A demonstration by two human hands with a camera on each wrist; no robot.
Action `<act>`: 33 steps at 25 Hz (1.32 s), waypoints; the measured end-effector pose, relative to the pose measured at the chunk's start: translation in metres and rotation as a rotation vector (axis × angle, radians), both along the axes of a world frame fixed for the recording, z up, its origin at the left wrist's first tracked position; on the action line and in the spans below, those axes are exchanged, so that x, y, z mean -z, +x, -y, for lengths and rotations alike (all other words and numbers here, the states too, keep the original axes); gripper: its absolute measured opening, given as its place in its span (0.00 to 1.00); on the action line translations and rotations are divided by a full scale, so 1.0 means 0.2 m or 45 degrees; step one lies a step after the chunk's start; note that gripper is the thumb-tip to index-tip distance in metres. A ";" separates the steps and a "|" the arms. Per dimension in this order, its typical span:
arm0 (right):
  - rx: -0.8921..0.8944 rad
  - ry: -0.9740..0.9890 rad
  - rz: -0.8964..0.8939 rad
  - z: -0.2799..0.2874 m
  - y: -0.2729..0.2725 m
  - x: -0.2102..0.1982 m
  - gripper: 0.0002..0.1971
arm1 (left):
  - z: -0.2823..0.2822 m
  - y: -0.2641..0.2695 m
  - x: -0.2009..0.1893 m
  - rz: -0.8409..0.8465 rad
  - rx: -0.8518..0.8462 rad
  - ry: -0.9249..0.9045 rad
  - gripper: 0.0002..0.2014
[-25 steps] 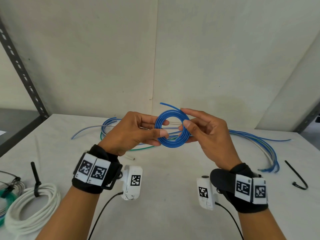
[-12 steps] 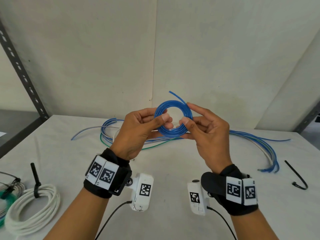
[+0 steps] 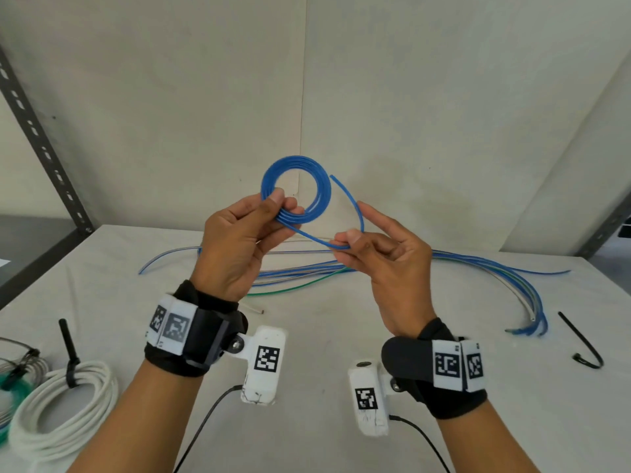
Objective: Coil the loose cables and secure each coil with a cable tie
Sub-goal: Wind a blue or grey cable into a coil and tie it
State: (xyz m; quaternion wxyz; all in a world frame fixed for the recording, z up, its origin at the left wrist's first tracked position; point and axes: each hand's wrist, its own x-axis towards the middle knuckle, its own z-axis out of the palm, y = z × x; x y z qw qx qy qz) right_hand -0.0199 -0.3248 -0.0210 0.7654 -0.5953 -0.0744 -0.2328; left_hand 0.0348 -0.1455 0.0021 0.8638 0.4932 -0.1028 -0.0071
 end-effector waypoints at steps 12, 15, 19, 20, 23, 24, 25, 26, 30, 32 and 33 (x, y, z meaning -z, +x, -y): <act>0.055 -0.196 -0.003 0.10 -0.01 -0.04 0.19 | 0.01 -0.03 0.03 0.200 0.246 0.464 0.12; -0.022 -0.248 -0.030 0.11 -0.01 -0.03 0.16 | -0.02 -0.03 0.02 0.238 0.271 0.566 0.11; -0.081 -0.291 -0.033 0.09 -0.02 -0.04 0.18 | -0.05 -0.02 0.01 0.255 0.254 0.611 0.13; -0.071 -0.300 -0.023 0.08 -0.02 -0.03 0.18 | -0.05 -0.01 0.01 0.258 0.251 0.617 0.14; -0.030 -0.272 -0.004 0.06 -0.02 -0.01 0.17 | -0.05 -0.02 0.01 0.264 0.257 0.617 0.14; -0.017 -0.263 0.000 0.06 -0.02 -0.01 0.17 | -0.05 -0.02 0.01 0.264 0.253 0.611 0.13; -0.003 -0.262 0.005 0.05 -0.02 0.00 0.17 | -0.04 -0.01 0.01 0.261 0.248 0.599 0.13; 0.008 -0.271 0.007 0.05 -0.02 0.00 0.16 | -0.04 -0.01 0.02 0.256 0.242 0.579 0.13; 0.020 -0.334 0.016 0.06 -0.03 -0.01 0.14 | -0.01 0.00 0.04 0.169 0.190 0.417 0.18; 0.048 -0.329 0.027 0.07 -0.02 -0.01 0.14 | 0.02 0.00 0.05 0.093 0.186 0.302 0.21; 0.066 -0.323 0.028 0.07 -0.02 0.00 0.14 | 0.05 -0.01 0.05 0.062 0.204 0.269 0.21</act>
